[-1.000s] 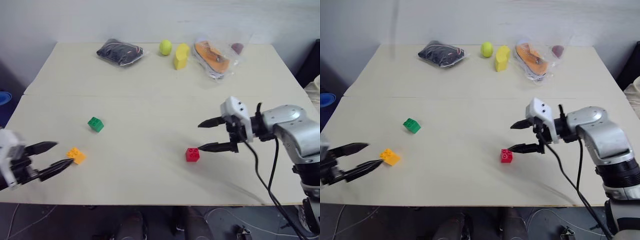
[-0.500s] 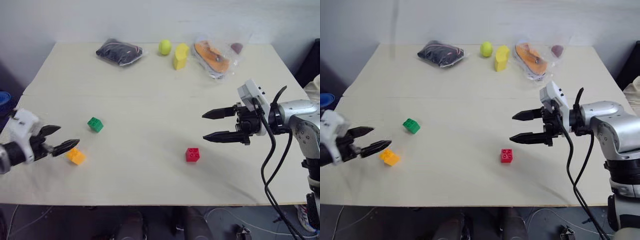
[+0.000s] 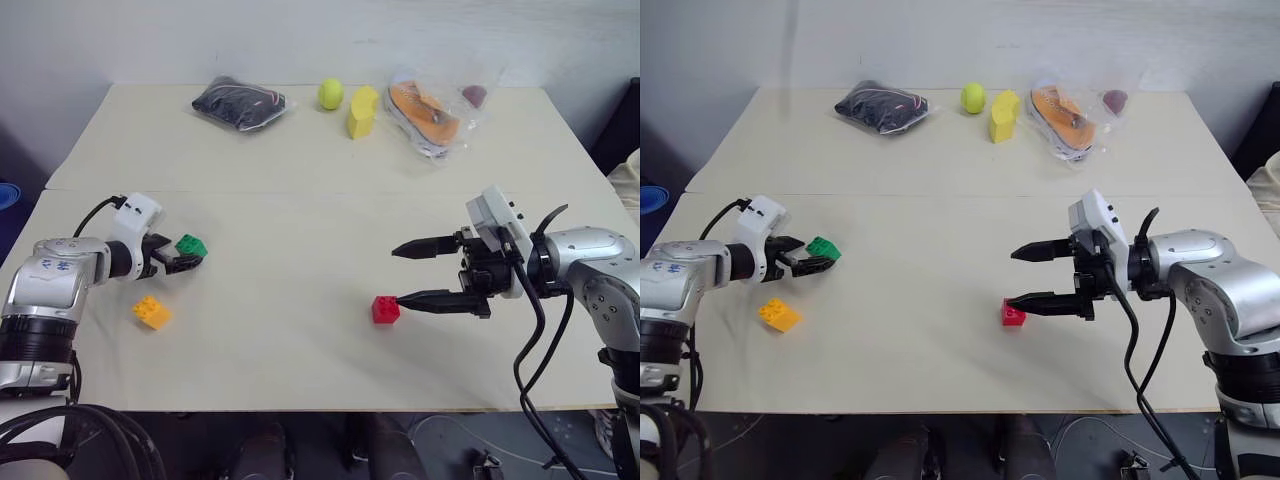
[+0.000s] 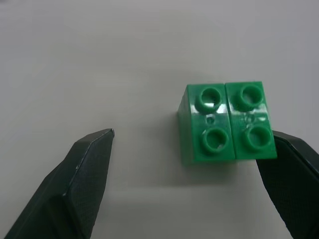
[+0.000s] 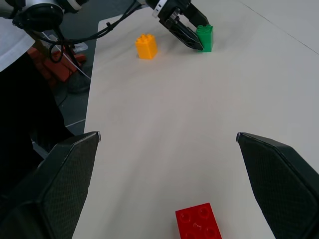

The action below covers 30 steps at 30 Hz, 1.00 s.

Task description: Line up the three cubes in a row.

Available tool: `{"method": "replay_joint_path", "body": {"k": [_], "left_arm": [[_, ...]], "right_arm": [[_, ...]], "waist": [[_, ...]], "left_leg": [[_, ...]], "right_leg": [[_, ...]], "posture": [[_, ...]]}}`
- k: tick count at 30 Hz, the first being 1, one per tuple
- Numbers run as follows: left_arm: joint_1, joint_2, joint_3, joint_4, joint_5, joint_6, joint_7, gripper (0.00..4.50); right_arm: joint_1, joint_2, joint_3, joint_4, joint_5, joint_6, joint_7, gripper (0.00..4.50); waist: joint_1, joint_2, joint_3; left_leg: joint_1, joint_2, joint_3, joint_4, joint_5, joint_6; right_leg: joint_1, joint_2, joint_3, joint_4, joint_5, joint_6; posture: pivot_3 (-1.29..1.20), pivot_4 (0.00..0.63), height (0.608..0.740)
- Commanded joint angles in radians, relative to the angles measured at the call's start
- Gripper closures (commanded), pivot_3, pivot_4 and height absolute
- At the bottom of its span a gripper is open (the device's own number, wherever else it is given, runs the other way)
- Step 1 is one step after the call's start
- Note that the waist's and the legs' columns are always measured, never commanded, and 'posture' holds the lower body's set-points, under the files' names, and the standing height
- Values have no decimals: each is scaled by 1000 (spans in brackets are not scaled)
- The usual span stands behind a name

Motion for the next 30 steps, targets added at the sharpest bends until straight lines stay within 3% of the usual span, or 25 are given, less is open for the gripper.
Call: {"method": "replay_joint_path", "body": {"k": [1, 4, 7, 15, 19, 25, 30], "left_arm": [[-25, -8, 3, 27, 26, -35, -15, 0], [-31, -22, 0, 43, 42, -48, -16, 0], [-35, -29, 0, 54, 47, -51, -23, 567], [-41, -34, -6, 79, 71, -143, -74, 3021], [-35, -19, -21, -8, 43, -207, -204, 2997], [45, -18, -129, -442, -50, -235, -453, 2997], [57, -83, -271, -560, 14, -205, -430, 2997]], "right_arm": [[-10, -5, -23, -42, 34, 10, -25, 10], [-34, 3, -8, -40, 39, 21, -43, 10], [-53, 7, 3, -35, 42, 29, -55, 0], [-35, -44, 62, -48, -32, -39, -12, 0], [13, -90, 76, -65, -72, -100, 33, 0], [137, -155, 53, -88, -182, -246, 53, 0], [224, -186, 18, -127, -189, -254, 28, 0]], "waist": [[0, 0, 0], [1, 0, 0], [1, 0, 0], [1, 0, 0], [4, -1, 0], [8, -2, 0], [8, -2, 0]], "left_leg": [[0, 0, 0, 0, 0, 0], [0, 0, 0, 0, 0, 0], [0, 0, 0, 0, 0, 0], [0, 0, 0, 1, 0, 0], [-1, 0, 0, 1, 0, 0], [-1, 0, -1, 1, 0, 0], [1, -1, 1, 2, 1, 0]], "right_leg": [[0, 0, 0, 0, 0, 0], [0, 0, 0, 0, 0, 0], [0, 0, 0, 0, 0, 0], [0, 0, 0, 0, 0, 0], [0, 0, -1, 0, 0, 0], [1, -1, 0, -1, 0, 1], [1, 0, 2, -1, 1, 1]], "posture": [[0, 150, 740], [0, 150, 740], [0, 150, 740], [0, 150, 740], [0, 150, 740], [0, 150, 740], [0, 150, 740]]}}
